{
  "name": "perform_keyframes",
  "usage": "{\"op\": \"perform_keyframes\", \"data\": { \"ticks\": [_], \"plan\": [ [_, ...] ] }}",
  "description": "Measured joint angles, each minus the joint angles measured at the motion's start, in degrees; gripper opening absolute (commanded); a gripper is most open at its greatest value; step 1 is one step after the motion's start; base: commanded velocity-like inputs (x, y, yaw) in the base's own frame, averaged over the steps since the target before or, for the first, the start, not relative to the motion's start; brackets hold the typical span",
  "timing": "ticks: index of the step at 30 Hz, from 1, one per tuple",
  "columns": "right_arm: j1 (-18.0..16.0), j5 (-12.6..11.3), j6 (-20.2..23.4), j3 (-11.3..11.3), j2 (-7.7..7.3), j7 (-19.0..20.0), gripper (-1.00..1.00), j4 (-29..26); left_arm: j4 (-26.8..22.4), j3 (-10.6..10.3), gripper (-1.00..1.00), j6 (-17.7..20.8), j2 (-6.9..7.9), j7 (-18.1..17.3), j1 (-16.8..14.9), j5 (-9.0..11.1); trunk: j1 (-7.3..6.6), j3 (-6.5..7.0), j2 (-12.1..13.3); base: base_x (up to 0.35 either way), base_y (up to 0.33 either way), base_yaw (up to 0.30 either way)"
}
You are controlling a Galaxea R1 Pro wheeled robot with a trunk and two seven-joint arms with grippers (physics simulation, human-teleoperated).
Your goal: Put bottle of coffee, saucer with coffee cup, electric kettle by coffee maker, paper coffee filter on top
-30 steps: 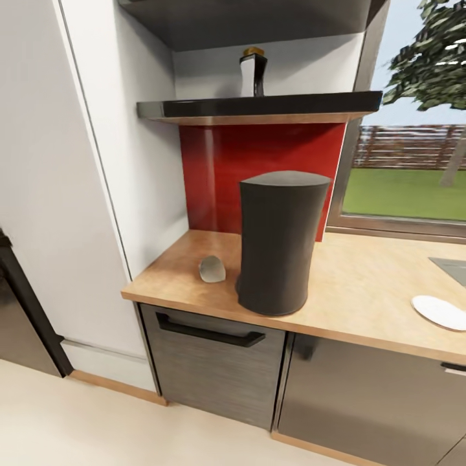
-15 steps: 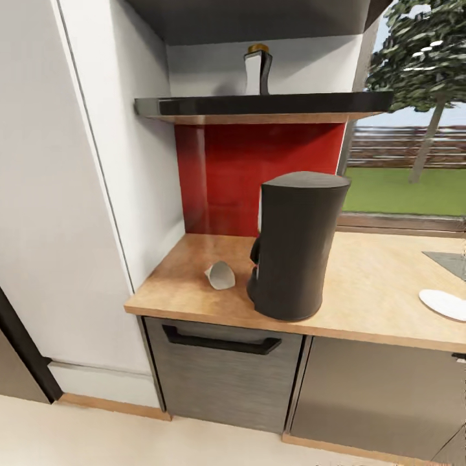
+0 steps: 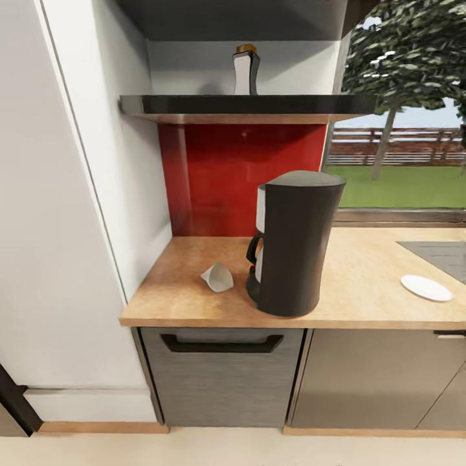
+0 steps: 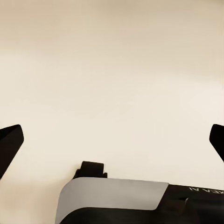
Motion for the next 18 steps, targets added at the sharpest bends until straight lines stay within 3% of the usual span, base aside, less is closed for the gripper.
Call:
{"op": "perform_keyframes", "data": {
  "ticks": [13, 18],
  "plan": [
    [0.02, 0.05, 0.01, 0.0, -0.01, -0.15, 1.0, -0.01, 0.01, 0.03, 1.0, -0.01, 0.03, 0.07, 0.0, 0.01, 0.0, 0.0, 0.0, 0.0, 0.022, -0.027],
    [0.02, 0.05, 0.01, 0.0, -0.02, -0.16, 1.0, -0.01, 0.01, 0.03, 1.0, -0.01, 0.04, 0.12, 0.0, 0.02, -1.09, 0.89, 1.99, 0.0, 0.0, 0.0]
  ]
}}
